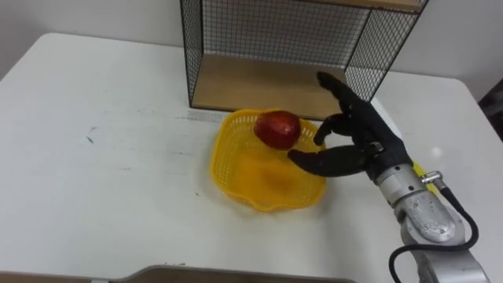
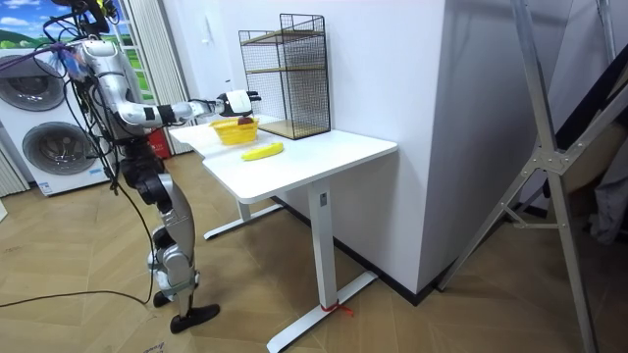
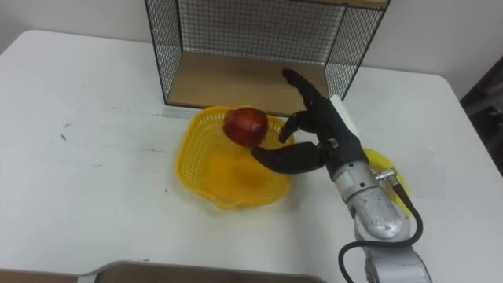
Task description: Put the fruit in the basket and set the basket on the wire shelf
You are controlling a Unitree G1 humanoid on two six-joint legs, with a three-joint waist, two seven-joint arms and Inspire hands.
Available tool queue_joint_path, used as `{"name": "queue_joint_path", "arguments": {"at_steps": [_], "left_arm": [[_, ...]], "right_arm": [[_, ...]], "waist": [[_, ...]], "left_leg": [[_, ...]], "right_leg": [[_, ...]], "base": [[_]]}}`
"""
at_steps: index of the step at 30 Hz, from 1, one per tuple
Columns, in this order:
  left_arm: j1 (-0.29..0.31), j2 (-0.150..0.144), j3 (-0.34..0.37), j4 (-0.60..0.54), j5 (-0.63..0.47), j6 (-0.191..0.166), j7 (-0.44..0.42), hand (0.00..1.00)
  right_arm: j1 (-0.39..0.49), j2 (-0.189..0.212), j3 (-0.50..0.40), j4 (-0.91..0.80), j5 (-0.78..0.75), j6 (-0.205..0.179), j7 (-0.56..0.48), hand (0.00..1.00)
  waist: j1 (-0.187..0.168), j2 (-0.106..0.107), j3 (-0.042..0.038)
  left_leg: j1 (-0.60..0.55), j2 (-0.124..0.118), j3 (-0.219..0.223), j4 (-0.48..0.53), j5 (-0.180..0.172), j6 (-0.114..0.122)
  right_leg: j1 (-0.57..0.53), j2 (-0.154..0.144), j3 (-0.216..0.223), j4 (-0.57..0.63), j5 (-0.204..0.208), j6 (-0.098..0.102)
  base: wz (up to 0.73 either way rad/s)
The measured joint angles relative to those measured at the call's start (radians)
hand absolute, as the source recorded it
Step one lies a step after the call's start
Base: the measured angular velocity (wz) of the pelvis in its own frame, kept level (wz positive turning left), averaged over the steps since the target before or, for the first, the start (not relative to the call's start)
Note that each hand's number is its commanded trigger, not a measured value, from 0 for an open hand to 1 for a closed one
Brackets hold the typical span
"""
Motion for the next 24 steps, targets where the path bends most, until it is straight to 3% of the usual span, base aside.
{"name": "queue_joint_path", "arguments": {"at_steps": [7, 16, 24], "left_arm": [[-0.006, 0.001, -0.012, 0.0, 0.0, 0.001, 0.0, 0.0], [-0.006, 0.001, -0.012, 0.0, -0.002, 0.001, 0.006, 0.0], [0.003, 0.001, -0.007, 0.002, -0.001, 0.001, 0.0, 0.0]], "right_arm": [[0.0, 0.001, 0.006, 0.002, 0.0, 0.021, 0.0, 0.0], [-0.001, 0.001, 0.022, 0.001, -0.011, 0.021, 0.0, 0.0], [-0.002, 0.001, -0.016, -0.015, -0.01, 0.021, -0.013, 0.0]], "waist": [[0.0, 0.0, 0.0003], [-0.001, 0.001, -0.001], [-0.004, 0.003, -0.0018]], "left_leg": [[0.0, 0.0, 0.0, 0.0, 0.0, 0.0], [0.0, 0.0, 0.001, 0.001, 0.0, 0.0], [0.0, 0.001, 0.002, 0.002, 0.0, 0.0]], "right_leg": [[0.0, 0.001, 0.001, 0.001, 0.001, 0.0], [0.0, 0.001, 0.005, 0.0, 0.001, 0.0], [0.0, 0.0, -0.004, 0.002, 0.001, 0.0]], "base": [[0.0], [0.0], [0.0]]}}
